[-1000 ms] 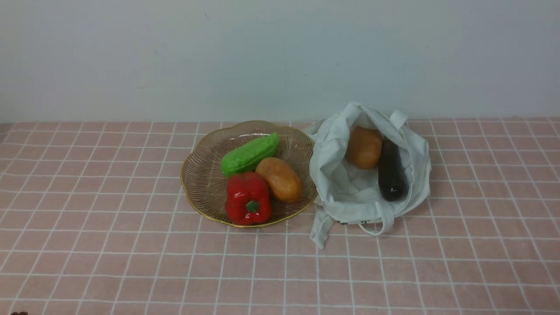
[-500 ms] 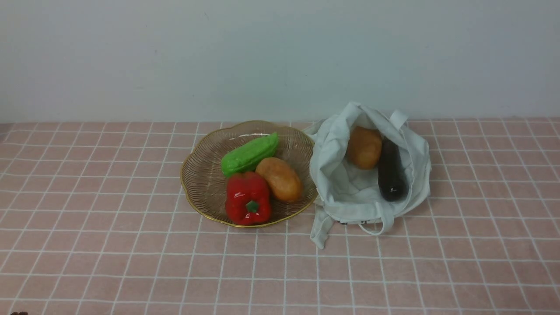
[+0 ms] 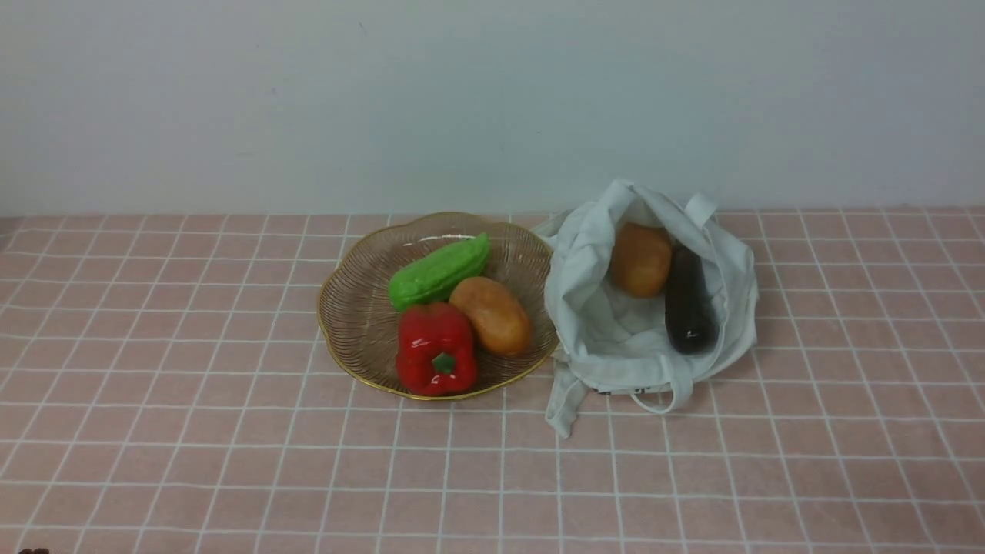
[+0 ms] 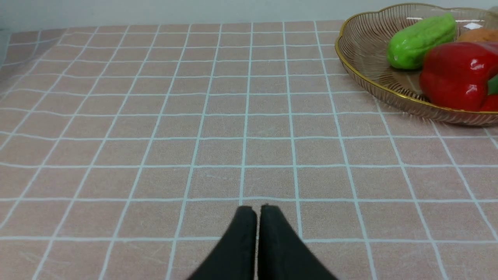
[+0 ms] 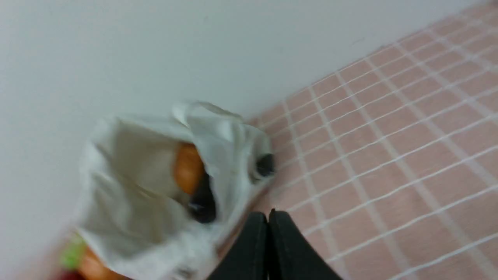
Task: Take vegetables from bag on pink coffee tablecloth place on plate.
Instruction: 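Reach into the white cloth bag and grasp a vegetable inside with the right gripper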
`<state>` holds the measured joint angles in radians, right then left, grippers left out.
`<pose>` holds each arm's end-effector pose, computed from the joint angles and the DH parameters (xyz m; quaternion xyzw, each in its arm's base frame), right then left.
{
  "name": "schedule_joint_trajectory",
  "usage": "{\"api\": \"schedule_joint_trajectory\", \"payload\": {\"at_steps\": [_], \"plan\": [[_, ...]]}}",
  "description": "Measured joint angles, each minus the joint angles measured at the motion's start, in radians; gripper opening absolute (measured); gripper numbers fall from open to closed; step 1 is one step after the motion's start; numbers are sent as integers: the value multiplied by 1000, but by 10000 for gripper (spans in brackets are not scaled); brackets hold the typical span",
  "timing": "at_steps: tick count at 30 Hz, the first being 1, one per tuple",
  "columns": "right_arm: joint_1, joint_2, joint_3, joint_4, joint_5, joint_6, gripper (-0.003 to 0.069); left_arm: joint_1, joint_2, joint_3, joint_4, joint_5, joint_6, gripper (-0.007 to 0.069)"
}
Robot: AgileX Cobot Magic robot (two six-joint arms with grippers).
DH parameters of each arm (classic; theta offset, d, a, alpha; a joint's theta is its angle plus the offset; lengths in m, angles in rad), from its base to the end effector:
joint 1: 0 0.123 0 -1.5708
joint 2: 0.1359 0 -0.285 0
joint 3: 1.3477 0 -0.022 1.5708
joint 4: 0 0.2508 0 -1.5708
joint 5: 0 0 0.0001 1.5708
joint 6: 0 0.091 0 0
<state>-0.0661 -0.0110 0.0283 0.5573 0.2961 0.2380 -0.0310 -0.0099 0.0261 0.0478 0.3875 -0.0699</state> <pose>0.0551 0.0105 0.1815 0.2680 0.7199 0.2772 0.5771 0.0523 0.0000 0.1702 -0.0031 0.8096 -0.0093 0.5869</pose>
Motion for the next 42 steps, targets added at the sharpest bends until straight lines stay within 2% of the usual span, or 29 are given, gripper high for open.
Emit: {"api": "schedule_joint_trajectory", "payload": {"at_steps": [2,4,9,11,15,18,20,21,24,25,27,28,29,30,33,37,39,42], "plan": [[0,0,0,145,-10,32,-15,0,0,0,0,0,0,-5],[0,0,0,224,-20,34,-15,0,0,0,0,0,0,-5],[0,0,0,261,-23,17,-15,0,0,0,0,0,0,-5],[1,0,-37,258,31,-33,-15,0,0,0,0,0,0,-5],[1,34,-208,185,114,-140,-15,0,0,0,0,0,0,-5],[2,189,-430,22,292,-227,-15,0,0,0,0,0,0,-5],[2,402,-630,-129,529,-247,-15,0,0,0,0,0,0,-5],[2,419,-642,-137,529,-247,-15,0,0,0,0,0,0,-5],[6,669,-772,-182,696,-308,-15,0,0,0,0,0,0,-5],[7,702,-781,-177,700,-316,-15,0,0,0,0,0,0,-5],[29,860,-809,-116,691,-413,-15,0,0,0,0,0,0,-5],[64,965,-819,-46,675,-479,-15,0,0,0,0,0,0,-5],[70,980,-820,-35,669,-513,-15,0,0,0,0,0,0,-5],[130,1119,-840,52,644,-606,-15,0,0,0,0,0,0,-5],[233,1269,-903,74,597,-674,-10,0,0,0,0,0,0,-5],[305,1419,-1015,-2,481,-644,-2,0,0,0,0,0,0,-5],[325,1543,-1123,-90,415,-546,22,0,0,0,0,0,0,-5],[328,1630,-1194,-146,375,-450,51,0,0,0,0,0,0,-5]]}}
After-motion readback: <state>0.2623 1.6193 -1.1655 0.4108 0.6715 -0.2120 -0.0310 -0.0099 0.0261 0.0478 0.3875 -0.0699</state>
